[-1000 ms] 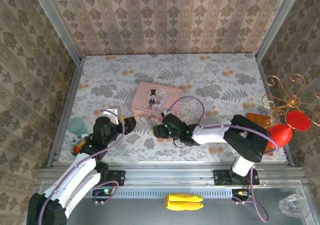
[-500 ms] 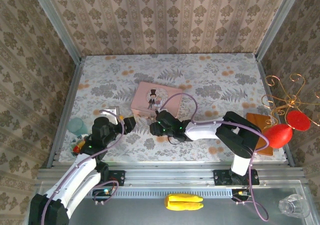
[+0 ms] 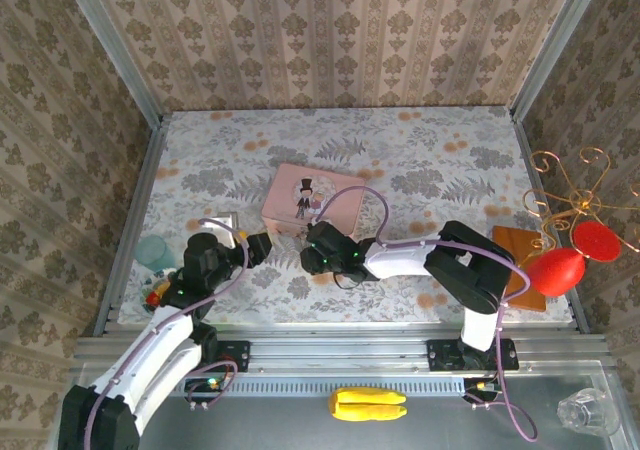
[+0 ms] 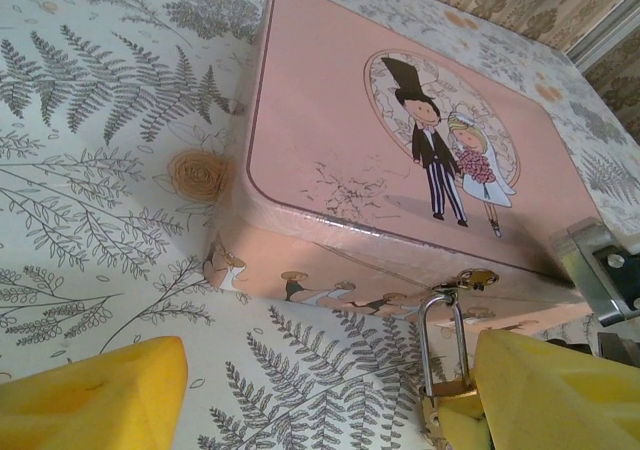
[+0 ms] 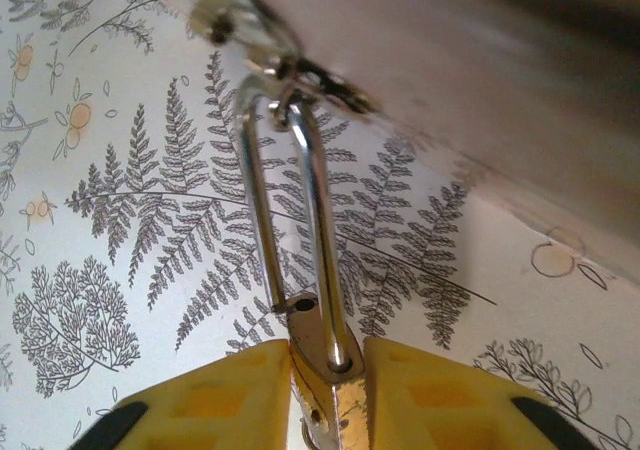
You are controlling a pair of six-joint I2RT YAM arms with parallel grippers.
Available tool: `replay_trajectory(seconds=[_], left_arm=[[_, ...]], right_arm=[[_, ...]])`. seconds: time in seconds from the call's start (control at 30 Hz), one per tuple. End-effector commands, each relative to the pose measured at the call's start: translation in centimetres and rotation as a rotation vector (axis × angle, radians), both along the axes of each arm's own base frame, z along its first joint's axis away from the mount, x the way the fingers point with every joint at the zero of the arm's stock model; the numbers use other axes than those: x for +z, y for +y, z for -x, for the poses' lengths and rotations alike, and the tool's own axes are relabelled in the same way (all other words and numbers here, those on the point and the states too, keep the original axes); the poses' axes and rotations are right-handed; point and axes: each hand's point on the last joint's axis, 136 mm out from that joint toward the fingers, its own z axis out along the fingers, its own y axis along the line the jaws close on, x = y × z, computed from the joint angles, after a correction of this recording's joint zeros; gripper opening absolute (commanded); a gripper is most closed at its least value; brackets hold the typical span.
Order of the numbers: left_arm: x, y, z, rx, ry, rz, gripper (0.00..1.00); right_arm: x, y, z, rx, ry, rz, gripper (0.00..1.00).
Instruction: Unlock the padlock with the key
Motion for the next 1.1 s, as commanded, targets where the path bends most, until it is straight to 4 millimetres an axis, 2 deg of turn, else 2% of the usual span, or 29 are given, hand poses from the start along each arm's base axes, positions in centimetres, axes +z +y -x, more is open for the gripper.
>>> replay_trajectory(seconds=[0.0, 0.23, 0.37, 0.47, 0.57, 0.73, 0.8, 0.93, 1.07], left_arm=[[-0.1, 0.0, -0.2, 0.005, -0.005, 0.012, 0.76], [0.6, -1.3, -0.4, -0.055, -0.029, 0.065, 0.77], [-0.1, -0.8, -0.9, -0.03, -0.004, 0.021, 0.79], [-0.6, 0.3, -1.9, 0.019, 0.077, -0.049, 0.83], [-0.4, 0.5, -2.8, 0.027, 0.139, -0.065, 0.84], [1.2, -0.3, -4.5, 0.024, 0.139, -0.047, 0.86], [1.5, -1.1, -5.5, -0.012, 0.169, -0.058, 0.86], [1.5, -1.8, -7.5, -0.014, 0.212, -0.082, 0.85], [1.4, -2.6, -8.6, -0.025, 0.229, -0.105, 0.84]], right_arm=[[-1.7, -0.9, 0.3, -0.006, 0.029, 0.081, 0.21], [-0.9, -1.6, 0.1, -0.033, -0.012, 0.092, 0.12], [-0.4, -1.8, -0.1, -0.044, -0.031, 0.089, 0.06], [0.1, -2.0, 0.0, -0.05, -0.034, 0.09, 0.02], [0.6, -2.4, 0.1, -0.056, -0.038, 0.091, 0.0], [1.3, -3.5, 0.1, -0.083, -0.073, 0.083, 0.0], [1.6, -3.7, 0.1, -0.091, -0.084, 0.078, 0.0], [1.8, -4.2, 0.1, -0.104, -0.097, 0.08, 0.0], [2.0, -5.1, 0.0, -0.12, -0.106, 0.1, 0.0]])
